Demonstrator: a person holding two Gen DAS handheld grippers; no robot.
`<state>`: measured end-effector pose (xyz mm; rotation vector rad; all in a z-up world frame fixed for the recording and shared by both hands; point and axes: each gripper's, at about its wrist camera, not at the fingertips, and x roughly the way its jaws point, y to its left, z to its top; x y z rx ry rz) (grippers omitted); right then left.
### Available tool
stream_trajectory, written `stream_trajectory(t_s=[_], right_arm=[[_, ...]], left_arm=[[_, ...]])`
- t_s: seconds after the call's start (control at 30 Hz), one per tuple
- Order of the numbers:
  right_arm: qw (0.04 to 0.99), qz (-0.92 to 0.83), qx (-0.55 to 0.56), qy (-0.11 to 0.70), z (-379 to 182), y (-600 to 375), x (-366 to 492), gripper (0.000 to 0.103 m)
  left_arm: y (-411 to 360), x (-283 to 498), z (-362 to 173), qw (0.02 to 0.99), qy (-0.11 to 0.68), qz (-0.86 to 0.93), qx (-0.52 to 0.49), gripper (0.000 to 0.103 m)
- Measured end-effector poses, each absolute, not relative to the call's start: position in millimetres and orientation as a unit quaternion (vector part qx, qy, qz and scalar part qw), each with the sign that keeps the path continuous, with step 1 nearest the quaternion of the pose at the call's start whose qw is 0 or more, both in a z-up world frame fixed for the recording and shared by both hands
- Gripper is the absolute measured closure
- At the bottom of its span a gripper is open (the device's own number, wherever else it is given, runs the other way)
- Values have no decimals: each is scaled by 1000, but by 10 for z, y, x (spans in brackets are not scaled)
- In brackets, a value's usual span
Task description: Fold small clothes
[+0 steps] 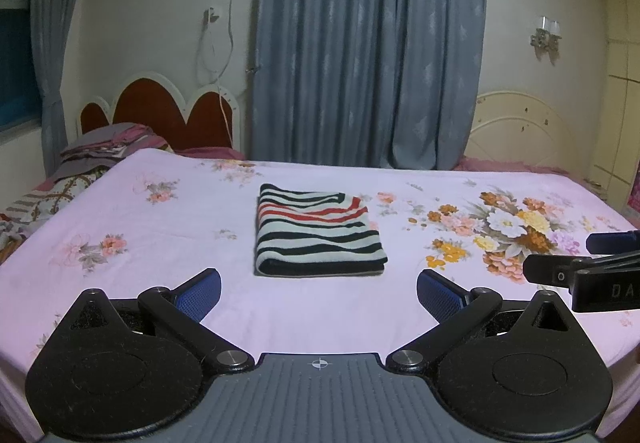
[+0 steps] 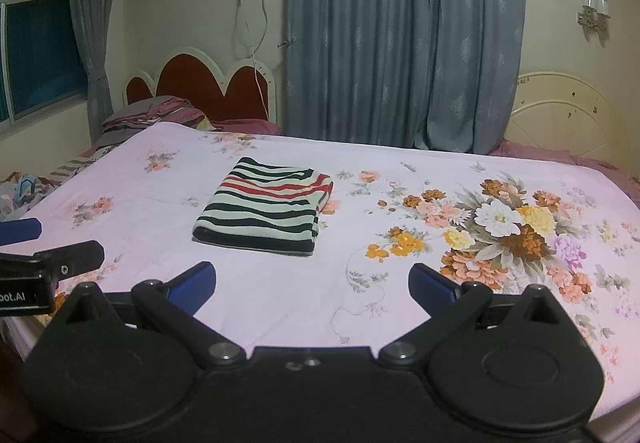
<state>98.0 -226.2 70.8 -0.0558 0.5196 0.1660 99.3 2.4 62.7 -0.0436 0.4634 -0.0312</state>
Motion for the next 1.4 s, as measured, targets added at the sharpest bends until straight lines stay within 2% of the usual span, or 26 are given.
stream_trajectory(t_s=[1.4], right_arm=[[963, 84, -33, 255, 726, -2266, 1056, 1]], left_arm=[[83, 1066, 594, 974, 226, -13, -18, 0]])
